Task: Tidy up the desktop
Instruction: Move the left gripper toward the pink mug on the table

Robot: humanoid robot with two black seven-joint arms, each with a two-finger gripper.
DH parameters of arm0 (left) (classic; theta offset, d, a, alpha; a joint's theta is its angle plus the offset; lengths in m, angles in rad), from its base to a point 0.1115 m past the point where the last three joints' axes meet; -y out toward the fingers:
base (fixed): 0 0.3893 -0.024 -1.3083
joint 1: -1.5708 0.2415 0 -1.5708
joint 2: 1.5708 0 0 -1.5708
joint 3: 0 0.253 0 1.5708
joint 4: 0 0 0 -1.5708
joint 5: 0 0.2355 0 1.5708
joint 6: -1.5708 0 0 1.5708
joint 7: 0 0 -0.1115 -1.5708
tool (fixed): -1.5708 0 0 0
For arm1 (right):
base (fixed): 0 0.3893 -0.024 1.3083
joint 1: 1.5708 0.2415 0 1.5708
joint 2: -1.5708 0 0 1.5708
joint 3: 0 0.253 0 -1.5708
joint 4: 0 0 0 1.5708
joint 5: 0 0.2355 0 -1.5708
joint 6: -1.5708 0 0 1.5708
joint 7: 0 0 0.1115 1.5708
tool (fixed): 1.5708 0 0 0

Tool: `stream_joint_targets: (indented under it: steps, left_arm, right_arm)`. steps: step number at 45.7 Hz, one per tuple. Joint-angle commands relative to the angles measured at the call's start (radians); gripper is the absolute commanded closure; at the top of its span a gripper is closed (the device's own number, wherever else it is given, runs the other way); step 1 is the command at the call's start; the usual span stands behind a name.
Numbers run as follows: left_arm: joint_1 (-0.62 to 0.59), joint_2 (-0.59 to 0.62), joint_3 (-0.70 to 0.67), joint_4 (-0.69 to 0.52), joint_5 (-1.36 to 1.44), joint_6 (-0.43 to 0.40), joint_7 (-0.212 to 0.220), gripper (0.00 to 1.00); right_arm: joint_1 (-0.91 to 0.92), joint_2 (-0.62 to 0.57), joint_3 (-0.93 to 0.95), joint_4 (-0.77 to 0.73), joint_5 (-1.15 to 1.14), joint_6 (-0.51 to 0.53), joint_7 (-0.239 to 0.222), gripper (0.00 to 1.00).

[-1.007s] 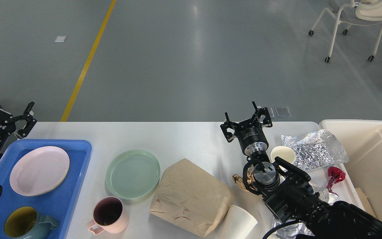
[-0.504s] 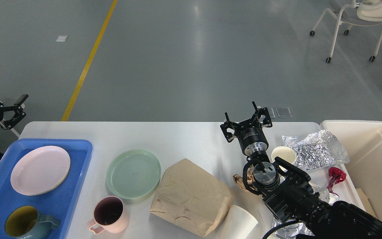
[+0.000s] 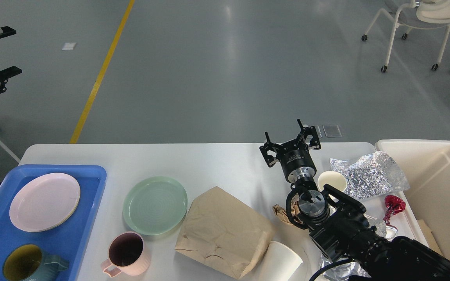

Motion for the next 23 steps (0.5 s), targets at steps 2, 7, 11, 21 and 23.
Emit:
stream_joint_targets:
  steps: [2, 7, 11, 21, 23]
  left_arm:
    - [-0.233, 0.017, 0.389, -0.17, 0.018, 0.043, -0.028, 0.0]
    - [-0.463, 0.015, 0.708, -0.355, 0.01, 0.089, -0.126, 0.0]
    - [-0.636, -0.006, 0.986, -0.509, 0.012, 0.134, -0.172, 0.0]
    - [-0.908, -0.146, 1.35, -0.863, 0.04, 0.232, -0.183, 0.0]
    - [-0.923, -0.169, 1.356, -0.905, 0.064, 0.234, -0.183, 0.0]
  right_arm:
    - [0.0, 0.0, 0.0, -0.001, 0.0, 0.0, 0.0, 0.0]
    - [0.0, 0.0, 0.0, -0.001, 0.0, 0.0, 0.0, 0.0]
    - [0.0, 0.0, 0.0, -0.001, 0.0, 0.0, 0.0, 0.0]
    - [0.0, 0.0, 0.0, -0.001, 0.0, 0.0, 0.0, 0.0]
    - [0.0, 0.0, 0.0, -0.001, 0.0, 0.0, 0.0, 0.0]
